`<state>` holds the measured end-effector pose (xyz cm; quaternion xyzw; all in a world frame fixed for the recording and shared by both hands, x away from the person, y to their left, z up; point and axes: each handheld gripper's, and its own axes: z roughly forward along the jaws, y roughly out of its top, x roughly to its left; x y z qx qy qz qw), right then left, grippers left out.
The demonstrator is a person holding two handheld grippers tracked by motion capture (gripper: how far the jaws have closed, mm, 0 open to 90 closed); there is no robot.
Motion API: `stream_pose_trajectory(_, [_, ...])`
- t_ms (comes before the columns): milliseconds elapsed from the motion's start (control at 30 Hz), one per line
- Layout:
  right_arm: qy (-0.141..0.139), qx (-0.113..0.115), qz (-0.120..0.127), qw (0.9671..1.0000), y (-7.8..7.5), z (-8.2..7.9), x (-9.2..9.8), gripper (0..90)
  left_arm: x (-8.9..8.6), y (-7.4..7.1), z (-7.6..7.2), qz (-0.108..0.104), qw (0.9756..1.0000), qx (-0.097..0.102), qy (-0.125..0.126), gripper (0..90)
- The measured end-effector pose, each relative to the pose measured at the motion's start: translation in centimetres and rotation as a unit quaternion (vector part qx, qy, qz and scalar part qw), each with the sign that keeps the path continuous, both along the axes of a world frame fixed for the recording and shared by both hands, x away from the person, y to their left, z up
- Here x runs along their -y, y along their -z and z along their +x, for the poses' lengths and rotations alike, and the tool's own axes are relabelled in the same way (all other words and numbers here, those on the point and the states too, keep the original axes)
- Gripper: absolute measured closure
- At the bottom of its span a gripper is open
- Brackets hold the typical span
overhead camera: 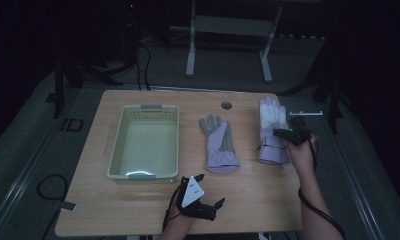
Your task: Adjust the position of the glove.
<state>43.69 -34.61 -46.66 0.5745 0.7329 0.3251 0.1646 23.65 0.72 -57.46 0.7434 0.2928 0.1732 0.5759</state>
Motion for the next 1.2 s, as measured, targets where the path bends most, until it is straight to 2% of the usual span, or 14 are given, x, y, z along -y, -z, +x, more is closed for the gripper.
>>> stream_pose_trajectory(167, [-0.002, 0.024, 0.013, 0.9996, -3.4, -0.7, -1.4, 80.3, 0.0, 0.0, 0.0, 0.001, 1.0, 0.0, -0.001, 0.1])
stream_pose_trajectory(200, [-0.005, 0.03, 0.016, 0.9994, -4.5, -1.0, -2.1, 80.3, 0.0, 0.0, 0.0, 0.001, 1.0, 0.0, -0.001, 0.2])
stream_pose_trajectory(233, [-0.005, 0.03, 0.016, 0.9994, -4.5, -1.0, -2.1, 80.3, 0.0, 0.0, 0.0, 0.001, 1.0, 0.0, -0.001, 0.2])
stream_pose_trajectory(267, [-0.008, 0.038, 0.015, 0.9991, -5.7, -1.2, -3.0, 80.4, 0.0, 0.0, 0.0, 0.001, 1.0, 0.0, 0.0, 0.2])
stream_pose_trajectory(400, [-0.019, 0.047, 0.017, 0.9986, -7.4, -1.8, -4.9, 80.2, 0.0, 0.0, 0.0, 0.001, 1.0, 0.002, -0.002, 0.2])
stream_pose_trajectory(467, [-0.026, 0.048, 0.02, 0.9983, -7.7, -1.9, -5.4, 80.2, 0.0, 0.0, 0.0, 0.002, 1.0, 0.002, -0.001, 0.2])
stream_pose_trajectory(533, [-0.038, 0.053, 0.021, 0.9977, -8.3, -2.4, -7.0, 80.2, 0.0, 0.0, 0.0, 0.0, 1.0, 0.001, -0.001, 0.1])
stream_pose_trajectory(700, [-0.052, 0.047, 0.026, 0.9972, -8.4, -2.9, -9.1, 80.1, 0.0, 0.0, 0.0, 0.002, 1.0, 0.003, 0.0, 0.2])
stream_pose_trajectory(733, [-0.059, 0.042, 0.028, 0.997, -8.2, -3.1, -10.4, 80.1, 0.0, 0.0, 0.0, 0.001, 1.0, 0.001, 0.0, 0.2])
stream_pose_trajectory(800, [-0.061, 0.04, 0.032, 0.9968, -8.1, -3.3, -10.8, 80.1, 0.0, 0.0, 0.0, -0.001, 1.0, 0.001, 0.0, 0.2])
stream_pose_trajectory(933, [-0.081, 0.023, 0.032, 0.9959, -7.3, -4.0, -13.2, 80.0, 0.0, 0.0, 0.0, 0.0, 1.0, 0.001, 0.0, 0.2])
stream_pose_trajectory(1000, [-0.084, 0.015, 0.037, 0.9957, -6.7, -4.1, -14.4, 80.0, 0.0, 0.0, 0.0, 0.0, 1.0, 0.002, 0.0, 0.2])
stream_pose_trajectory(1100, [-0.084, 0.008, 0.039, 0.9957, -6.3, -4.3, -15.1, 80.1, 0.0, 0.0, 0.0, 0.0, 1.0, 0.003, 0.0, 0.2])
stream_pose_trajectory(1200, [-0.073, -0.011, 0.038, 0.9965, -4.8, -4.3, -16.0, 80.0, 0.0, 0.0, 0.0, 0.0, 1.0, 0.003, 0.0, 0.2])
